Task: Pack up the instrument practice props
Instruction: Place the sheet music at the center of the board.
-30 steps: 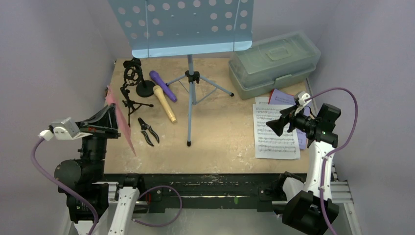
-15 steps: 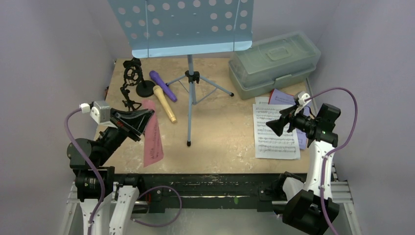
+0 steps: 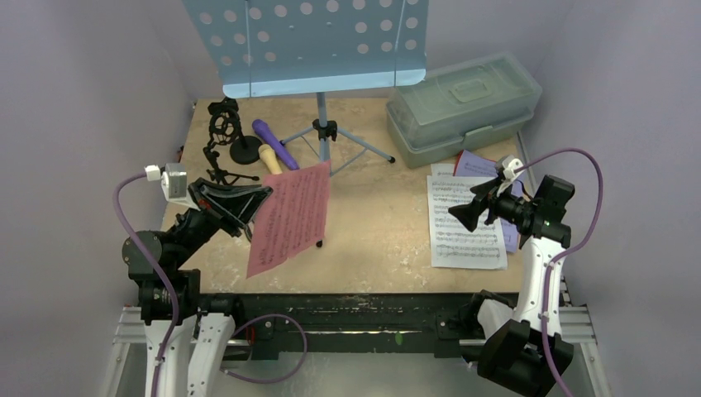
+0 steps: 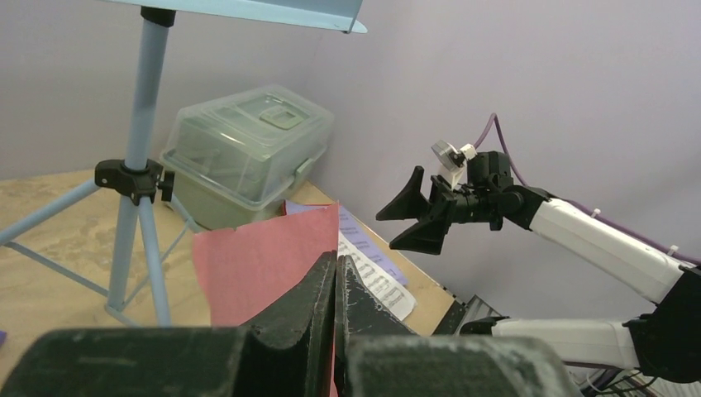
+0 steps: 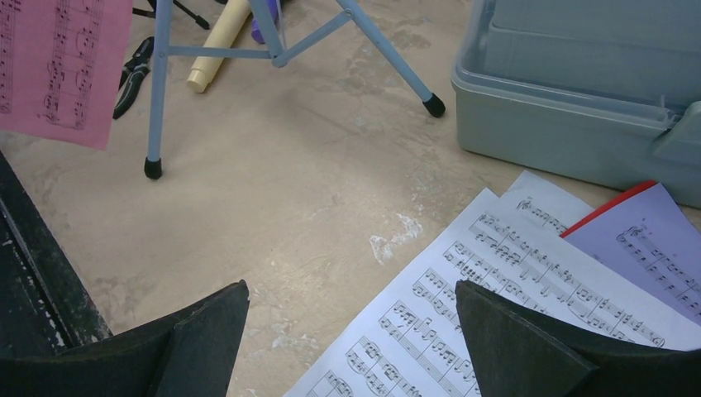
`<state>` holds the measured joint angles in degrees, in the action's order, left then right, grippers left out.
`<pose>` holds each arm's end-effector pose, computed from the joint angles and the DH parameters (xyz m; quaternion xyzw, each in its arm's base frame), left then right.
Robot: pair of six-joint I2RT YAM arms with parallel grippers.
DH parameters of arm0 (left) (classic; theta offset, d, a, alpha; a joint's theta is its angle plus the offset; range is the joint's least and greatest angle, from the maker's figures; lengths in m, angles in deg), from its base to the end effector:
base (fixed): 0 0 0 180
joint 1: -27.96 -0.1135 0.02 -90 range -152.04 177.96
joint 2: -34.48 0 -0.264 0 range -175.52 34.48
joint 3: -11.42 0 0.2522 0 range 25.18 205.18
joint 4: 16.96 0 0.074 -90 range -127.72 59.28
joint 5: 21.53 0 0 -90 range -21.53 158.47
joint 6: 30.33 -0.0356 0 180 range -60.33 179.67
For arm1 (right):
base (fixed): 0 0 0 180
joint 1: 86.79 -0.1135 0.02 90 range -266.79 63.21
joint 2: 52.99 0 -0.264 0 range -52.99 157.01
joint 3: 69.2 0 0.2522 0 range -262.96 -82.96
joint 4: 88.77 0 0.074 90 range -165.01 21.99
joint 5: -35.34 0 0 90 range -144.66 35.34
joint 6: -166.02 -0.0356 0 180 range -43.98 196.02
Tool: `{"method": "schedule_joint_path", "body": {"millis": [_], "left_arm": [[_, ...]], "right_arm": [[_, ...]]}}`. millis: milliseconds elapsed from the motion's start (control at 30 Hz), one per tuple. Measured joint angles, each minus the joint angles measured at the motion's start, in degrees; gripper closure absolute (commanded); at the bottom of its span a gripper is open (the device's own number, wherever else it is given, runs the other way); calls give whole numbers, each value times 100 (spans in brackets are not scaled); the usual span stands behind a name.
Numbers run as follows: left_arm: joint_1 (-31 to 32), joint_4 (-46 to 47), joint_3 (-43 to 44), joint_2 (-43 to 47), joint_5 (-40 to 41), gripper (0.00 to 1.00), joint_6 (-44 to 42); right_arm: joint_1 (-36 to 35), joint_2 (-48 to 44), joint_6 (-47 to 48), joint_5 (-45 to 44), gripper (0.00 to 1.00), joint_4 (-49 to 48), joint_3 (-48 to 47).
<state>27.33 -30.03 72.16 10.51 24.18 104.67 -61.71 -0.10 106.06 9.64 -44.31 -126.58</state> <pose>0.0722 -0.0241 0.4117 0.0945 0.5892 -0.4837 0.6402 0.1772 -0.0475 0.2863 -0.2580 0.7568 0.2619 0.5405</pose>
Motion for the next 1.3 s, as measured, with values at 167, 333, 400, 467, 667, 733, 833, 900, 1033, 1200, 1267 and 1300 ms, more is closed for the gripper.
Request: {"method": "schedule_joint_path", "body": {"millis": [167, 333, 400, 467, 667, 733, 833, 900, 1033, 1200, 1267, 1300], "left_arm": [[0, 210, -212, -39, -66, 100, 289], [133, 304, -282, -68, -114, 100, 415], [157, 328, -284, -98, -122, 100, 442], [179, 354, -291, -160, -136, 100, 459], [297, 426, -378, -514, -140, 100, 483], [369, 431, -378, -660, -140, 100, 470], [514, 431, -378, -835, -142, 100, 398], [647, 433, -378, -931, -131, 100, 345], [1287, 409, -378, -1213, 63, 100, 131], [3375, 13, -192, -2009, 1189, 100, -597], [4616, -341, 184, -2616, 1834, 100, -1121], [5191, -551, 463, -3042, 2192, 100, -1401]], "right_arm": [[0, 0, 55, 33, 1, 37, 0], [0, 0, 160, 186, 1, 140, 0], [0, 0, 227, 278, 1, 195, 0], [-7, -2, 299, 334, 1, 251, 2], [-39, 0, 424, 450, 1, 308, 2], [-39, 0, 452, 452, 1, 323, 2], [-55, 0, 540, 509, 1, 382, 0], [-79, 0, 667, 595, 1, 485, 2], [-157, 0, 1038, 772, 1, 782, 0], [-308, 13, 1545, 940, 1, 1180, -2], [-400, 72, 1862, 1025, 1, 1403, -31], [-452, 101, 2013, 1036, 1, 1526, -57]]}}
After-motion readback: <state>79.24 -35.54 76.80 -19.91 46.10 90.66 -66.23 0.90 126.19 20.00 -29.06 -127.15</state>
